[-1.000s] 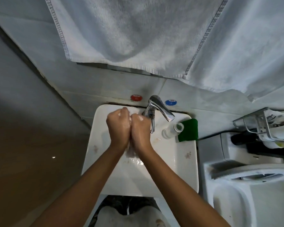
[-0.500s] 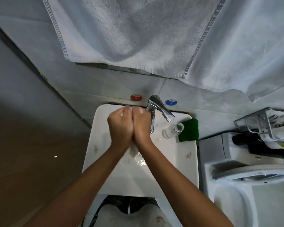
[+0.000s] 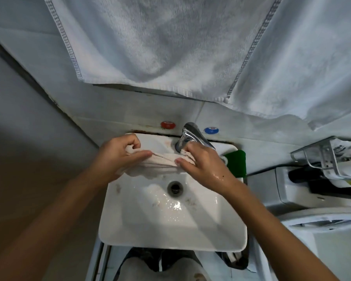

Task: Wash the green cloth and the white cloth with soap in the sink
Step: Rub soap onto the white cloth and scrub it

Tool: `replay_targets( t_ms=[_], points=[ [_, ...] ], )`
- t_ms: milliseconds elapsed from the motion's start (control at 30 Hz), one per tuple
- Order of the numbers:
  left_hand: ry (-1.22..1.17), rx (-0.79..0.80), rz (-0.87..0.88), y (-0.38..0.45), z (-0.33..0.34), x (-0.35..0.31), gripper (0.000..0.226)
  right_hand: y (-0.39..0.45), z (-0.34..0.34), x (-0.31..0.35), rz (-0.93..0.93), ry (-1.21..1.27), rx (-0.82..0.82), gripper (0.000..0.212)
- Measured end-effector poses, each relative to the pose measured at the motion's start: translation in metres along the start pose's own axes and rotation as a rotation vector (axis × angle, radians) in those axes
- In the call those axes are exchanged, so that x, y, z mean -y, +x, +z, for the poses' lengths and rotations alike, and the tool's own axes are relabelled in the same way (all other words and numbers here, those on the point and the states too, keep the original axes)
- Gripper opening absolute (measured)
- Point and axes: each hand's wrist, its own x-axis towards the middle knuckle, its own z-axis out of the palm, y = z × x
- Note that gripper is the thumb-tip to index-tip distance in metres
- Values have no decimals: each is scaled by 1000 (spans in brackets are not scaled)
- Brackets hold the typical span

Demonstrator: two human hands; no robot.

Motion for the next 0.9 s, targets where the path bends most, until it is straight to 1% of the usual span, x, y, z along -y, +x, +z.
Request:
replay_targets(
  t_ms=[67, 133, 200, 233, 333, 400, 500, 567, 633, 700, 800, 867, 900],
  points=[
    [144, 46, 48, -3, -12, -9, 43, 1, -11, -6, 10, -101, 89, 31],
    [350, 126, 69, -6, -22, -21, 38, 2, -17, -9, 51, -178, 132, 41],
    [572, 195, 42, -7, -27, -27, 50, 2, -17, -7, 97, -227, 136, 46],
    [671, 214, 54, -6, -28, -27, 51, 2, -15, -8, 106, -253, 131, 48],
    [875, 255, 100, -3, -27, -24, 21, 2, -9, -6, 97, -315, 102, 49],
    [852, 280, 82, -1, -23, -19, 15, 2, -6, -3, 101, -312, 90, 48],
    [689, 242, 60, -2, -15, -10, 12, 0, -2, -1, 99, -318, 102, 42],
    [568, 193, 22, -3, -10, -3, 15, 1, 3, -2, 97, -307, 157, 36],
    [479, 165, 7, -4, -5, 4, 16, 3, 9, -4, 132, -244, 212, 37],
    [410, 139, -21, -5, -1, 9, 16, 6, 15, -8, 212, -105, 237, 37],
    [241, 125, -91, -7, 2, 8, 7, 5, 19, -11, 328, 177, 187, 27],
    [140, 157, -119, -9, 2, 6, 8, 2, 19, -11, 349, 315, 159, 18],
    [110, 187, -139, -10, 2, 4, 11, 0, 17, -10, 343, 373, 157, 21]
  ],
)
